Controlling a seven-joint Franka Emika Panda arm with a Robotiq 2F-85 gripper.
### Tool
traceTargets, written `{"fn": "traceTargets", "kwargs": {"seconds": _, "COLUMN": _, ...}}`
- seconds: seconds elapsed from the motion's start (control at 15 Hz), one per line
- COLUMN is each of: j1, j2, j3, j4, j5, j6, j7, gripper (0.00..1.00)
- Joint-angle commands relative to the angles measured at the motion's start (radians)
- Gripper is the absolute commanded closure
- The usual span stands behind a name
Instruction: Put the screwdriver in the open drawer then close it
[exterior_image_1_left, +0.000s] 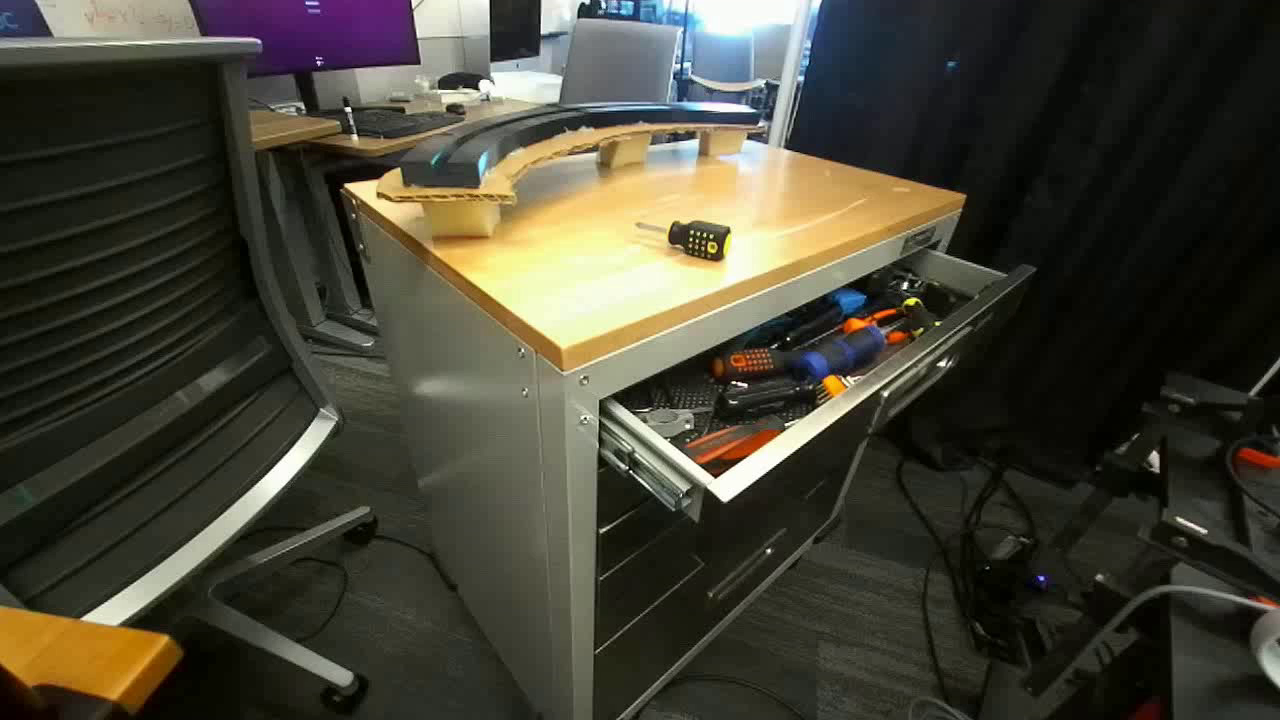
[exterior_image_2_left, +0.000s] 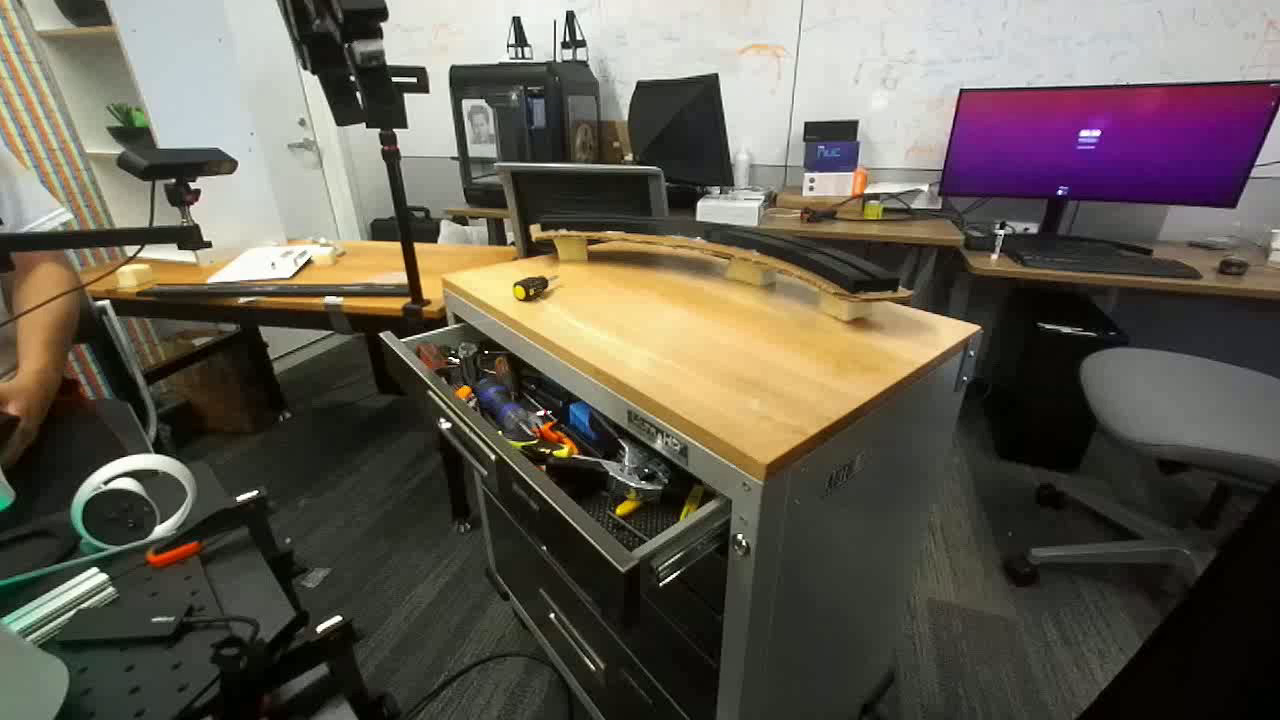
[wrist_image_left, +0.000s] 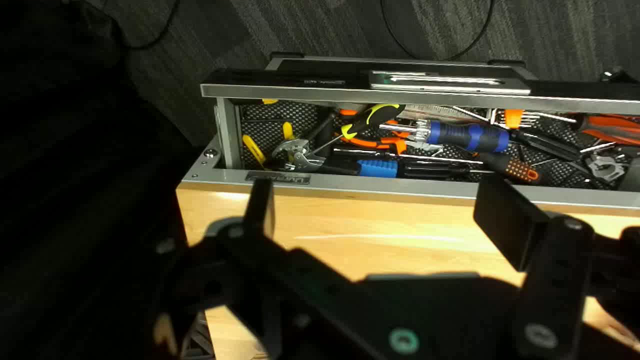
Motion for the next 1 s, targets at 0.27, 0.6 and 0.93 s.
{"fn": "traceTargets", "kwargs": {"seconds": 0.27, "j1": 0.009, "j2": -0.005, "j3": -0.006, "j4": 0.017, "j5": -0.005, "j6": -0.001, "j7": 0.005, "gripper": 0.00}}
{"fn": "traceTargets", "kwargs": {"seconds": 0.6, "j1": 0.009, "j2": -0.005, "j3": -0.006, "j4": 0.017, "j5": -0.005, "j6": -0.001, "j7": 0.005, "gripper": 0.00}}
{"fn": "traceTargets", "kwargs": {"seconds": 0.93, "j1": 0.009, "j2": -0.005, "j3": -0.006, "j4": 0.017, "j5": -0.005, "j6": -0.001, "j7": 0.005, "gripper": 0.00}}
